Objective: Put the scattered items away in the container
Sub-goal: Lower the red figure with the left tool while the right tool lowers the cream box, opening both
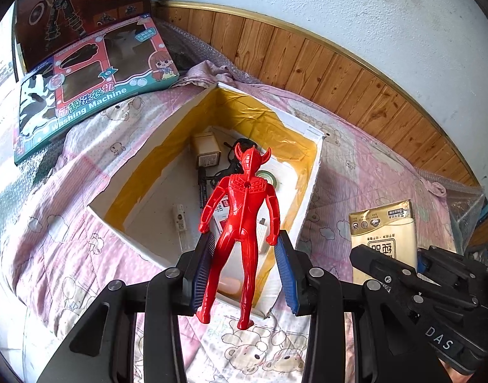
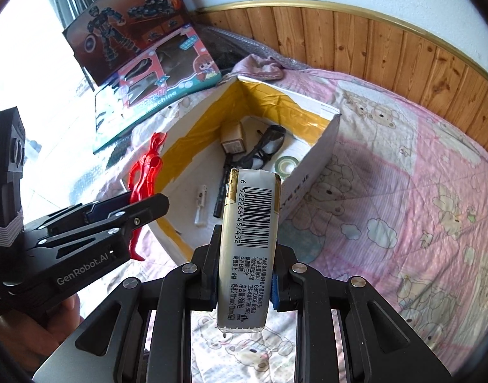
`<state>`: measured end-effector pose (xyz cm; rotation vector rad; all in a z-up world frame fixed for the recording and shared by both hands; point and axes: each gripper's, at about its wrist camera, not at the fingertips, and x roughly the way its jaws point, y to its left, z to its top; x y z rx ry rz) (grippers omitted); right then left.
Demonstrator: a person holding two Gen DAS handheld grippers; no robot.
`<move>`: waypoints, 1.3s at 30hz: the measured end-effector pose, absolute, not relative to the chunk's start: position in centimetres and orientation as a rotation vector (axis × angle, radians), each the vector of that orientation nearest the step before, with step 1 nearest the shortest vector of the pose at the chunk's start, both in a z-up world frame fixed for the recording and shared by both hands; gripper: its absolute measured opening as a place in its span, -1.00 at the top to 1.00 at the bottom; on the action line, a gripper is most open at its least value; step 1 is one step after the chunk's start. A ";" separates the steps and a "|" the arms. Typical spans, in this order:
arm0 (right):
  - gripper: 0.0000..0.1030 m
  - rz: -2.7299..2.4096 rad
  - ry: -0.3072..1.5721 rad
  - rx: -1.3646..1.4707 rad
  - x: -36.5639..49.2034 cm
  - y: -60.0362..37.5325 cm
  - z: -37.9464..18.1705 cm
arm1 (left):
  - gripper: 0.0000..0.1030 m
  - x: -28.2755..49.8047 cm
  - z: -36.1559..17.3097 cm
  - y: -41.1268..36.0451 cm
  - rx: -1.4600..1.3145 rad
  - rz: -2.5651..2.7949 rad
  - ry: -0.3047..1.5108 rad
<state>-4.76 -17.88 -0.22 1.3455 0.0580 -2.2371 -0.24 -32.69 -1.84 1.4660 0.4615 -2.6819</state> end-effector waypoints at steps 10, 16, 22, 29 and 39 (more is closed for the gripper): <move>0.53 -2.177 0.058 1.336 -7.0 -21.2 -0.4 | 0.22 -1.7 -2.8 -38.7 1.430 -2.570 0.641; 0.53 -2.145 0.026 1.365 -10.1 -22.4 -1.5 | 0.22 -3.7 -3.7 -41.0 1.432 -2.510 0.726; 0.53 -2.140 0.052 1.406 -13.3 -23.4 -3.5 | 0.21 -6.1 -5.7 -40.3 1.525 -2.490 0.677; 0.52 -2.127 0.100 1.446 -15.2 -23.8 -5.6 | 0.21 -8.8 -7.3 -38.8 1.578 -2.486 0.551; 0.16 -2.095 0.152 1.465 -14.9 -22.9 -6.9 | -0.15 -9.4 -8.9 -39.7 1.597 -2.452 0.528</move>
